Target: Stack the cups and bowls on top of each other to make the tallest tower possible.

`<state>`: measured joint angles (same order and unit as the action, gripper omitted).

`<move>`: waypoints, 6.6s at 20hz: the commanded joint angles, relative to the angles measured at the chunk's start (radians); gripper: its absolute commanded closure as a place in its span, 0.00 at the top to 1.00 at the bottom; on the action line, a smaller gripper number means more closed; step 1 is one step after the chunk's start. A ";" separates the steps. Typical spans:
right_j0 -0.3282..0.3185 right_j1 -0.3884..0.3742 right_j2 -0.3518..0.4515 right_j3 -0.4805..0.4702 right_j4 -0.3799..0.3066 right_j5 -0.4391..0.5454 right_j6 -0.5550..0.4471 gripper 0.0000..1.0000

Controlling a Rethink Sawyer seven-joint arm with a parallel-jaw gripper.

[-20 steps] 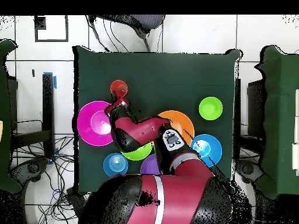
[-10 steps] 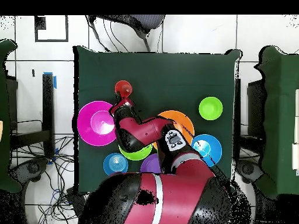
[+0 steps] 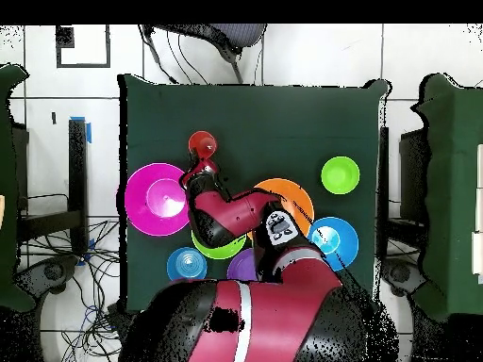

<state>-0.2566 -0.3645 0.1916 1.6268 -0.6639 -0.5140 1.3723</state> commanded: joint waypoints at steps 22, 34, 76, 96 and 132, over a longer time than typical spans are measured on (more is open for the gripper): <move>0.003 0.007 0.039 -0.072 -0.070 0.034 0.140 1.00; 0.009 -0.049 0.046 -0.036 -0.060 0.044 0.150 1.00; -0.256 -0.198 0.435 0.030 -0.042 0.564 0.034 1.00; -0.408 -0.223 0.636 -0.213 0.068 1.127 -0.262 1.00; -0.077 -0.028 0.372 -0.807 -0.180 1.993 -0.176 1.00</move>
<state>-0.4086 -0.4490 0.6636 0.9619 -0.7307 1.2007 1.3643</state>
